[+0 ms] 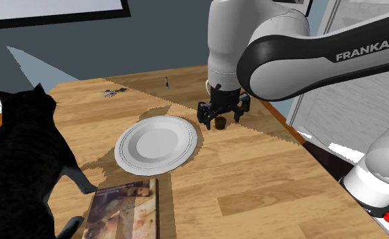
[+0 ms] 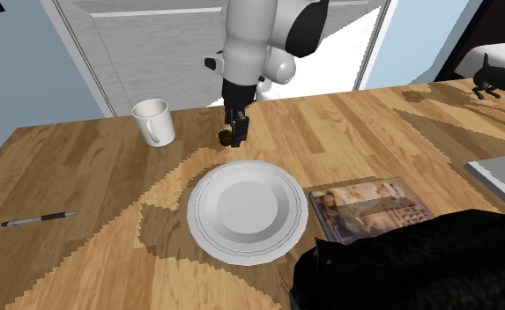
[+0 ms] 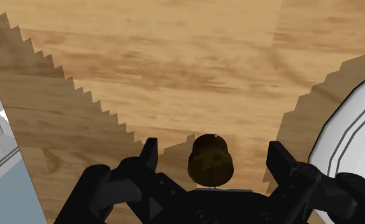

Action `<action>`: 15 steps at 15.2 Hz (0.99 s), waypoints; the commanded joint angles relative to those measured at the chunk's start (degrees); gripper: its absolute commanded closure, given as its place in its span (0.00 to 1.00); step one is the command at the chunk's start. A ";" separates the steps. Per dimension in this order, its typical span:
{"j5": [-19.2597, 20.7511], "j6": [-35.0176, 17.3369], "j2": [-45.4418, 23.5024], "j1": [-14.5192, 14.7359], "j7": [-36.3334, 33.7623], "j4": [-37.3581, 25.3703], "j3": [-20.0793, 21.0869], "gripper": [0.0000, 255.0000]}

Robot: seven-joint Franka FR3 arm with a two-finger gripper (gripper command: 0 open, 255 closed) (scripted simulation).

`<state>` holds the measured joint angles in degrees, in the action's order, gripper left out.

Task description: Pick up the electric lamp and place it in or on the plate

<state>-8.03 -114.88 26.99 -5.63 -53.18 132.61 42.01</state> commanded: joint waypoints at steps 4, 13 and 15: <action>0.01 -0.03 -0.02 -0.01 0.00 0.01 0.01 1.00; 0.01 -0.04 -0.02 -0.01 -0.01 0.01 0.01 1.00; 0.01 1.53 0.36 0.04 0.29 -1.21 -0.48 1.00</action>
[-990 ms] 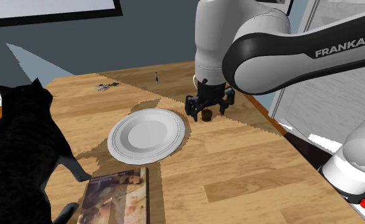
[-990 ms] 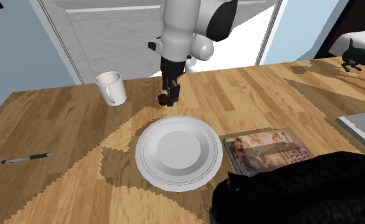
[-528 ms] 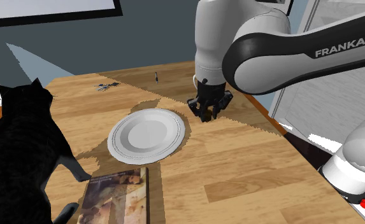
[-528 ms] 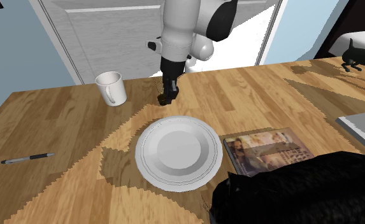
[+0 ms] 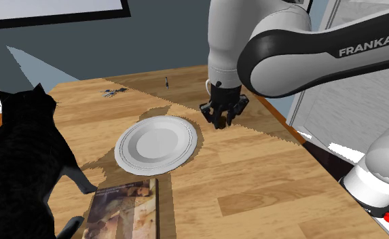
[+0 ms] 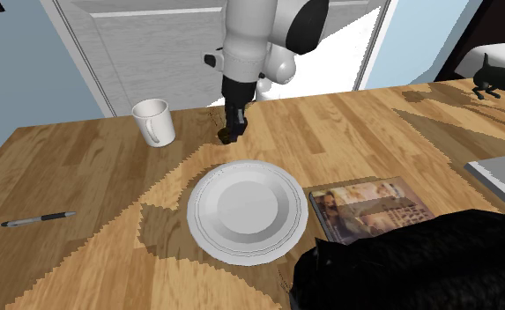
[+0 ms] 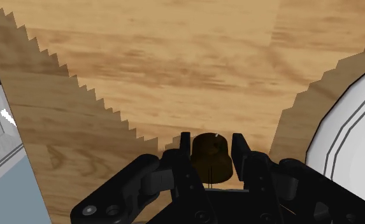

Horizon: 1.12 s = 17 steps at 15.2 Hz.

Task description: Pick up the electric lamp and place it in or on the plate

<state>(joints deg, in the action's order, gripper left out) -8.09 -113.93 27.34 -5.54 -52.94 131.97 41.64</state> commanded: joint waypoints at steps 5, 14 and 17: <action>0.21 4.46 0.62 -0.06 0.65 -3.86 -1.17 1.00; 0.81 11.25 0.83 -0.43 1.41 -10.46 -2.64 1.00; 2.44 11.39 -3.46 -1.77 -1.87 -14.59 0.88 1.00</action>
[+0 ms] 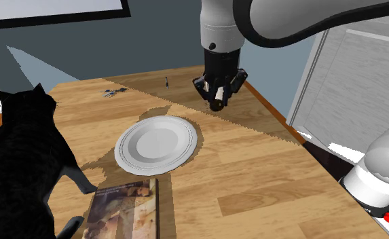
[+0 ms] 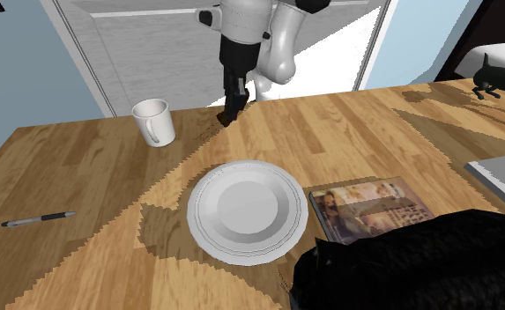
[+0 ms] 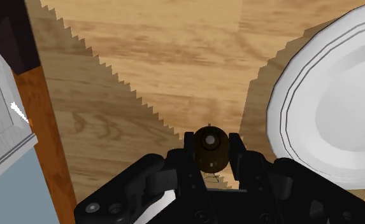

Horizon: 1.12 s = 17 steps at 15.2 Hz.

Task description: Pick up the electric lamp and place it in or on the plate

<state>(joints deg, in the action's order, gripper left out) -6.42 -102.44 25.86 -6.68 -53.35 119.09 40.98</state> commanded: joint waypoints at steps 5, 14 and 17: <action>8.82 -0.14 -15.34 -4.12 -11.90 -11.73 12.17 1.00; 28.62 5.75 -39.01 2.92 -28.17 -27.33 19.49 0.00; 22.47 4.41 -40.80 -0.54 -25.44 -24.27 19.67 0.00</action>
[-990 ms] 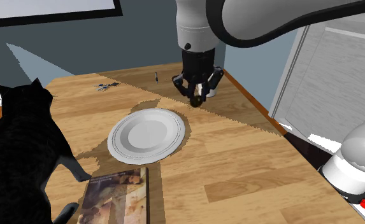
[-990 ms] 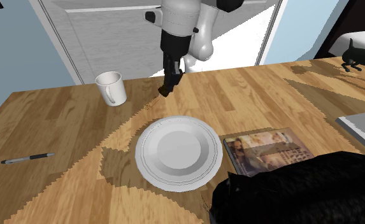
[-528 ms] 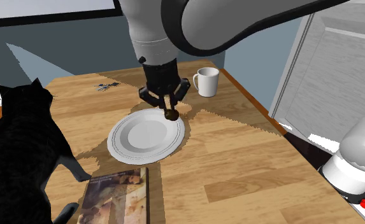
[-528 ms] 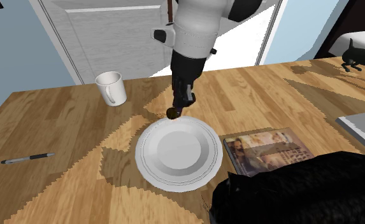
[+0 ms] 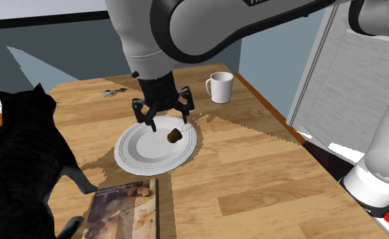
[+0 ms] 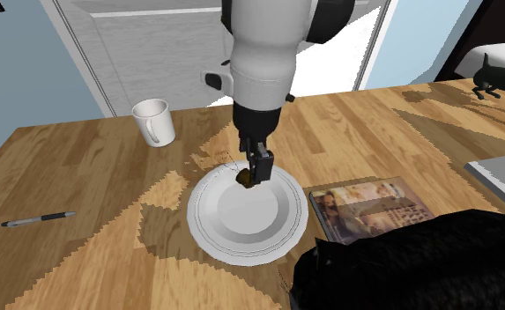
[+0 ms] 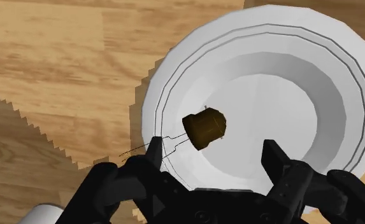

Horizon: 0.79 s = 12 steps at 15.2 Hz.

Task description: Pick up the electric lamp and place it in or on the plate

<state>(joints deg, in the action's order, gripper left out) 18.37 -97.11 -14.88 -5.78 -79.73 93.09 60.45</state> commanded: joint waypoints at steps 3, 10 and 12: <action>-2.35 -2.48 -0.05 -1.83 0.90 3.38 0.18 0.00; -1.85 -6.64 -0.30 -2.37 0.49 7.48 -0.14 0.00; -1.85 -6.64 -0.31 -2.36 0.49 7.48 -0.14 0.00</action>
<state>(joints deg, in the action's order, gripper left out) 16.50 -103.68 -15.17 -8.15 -79.22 100.51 60.32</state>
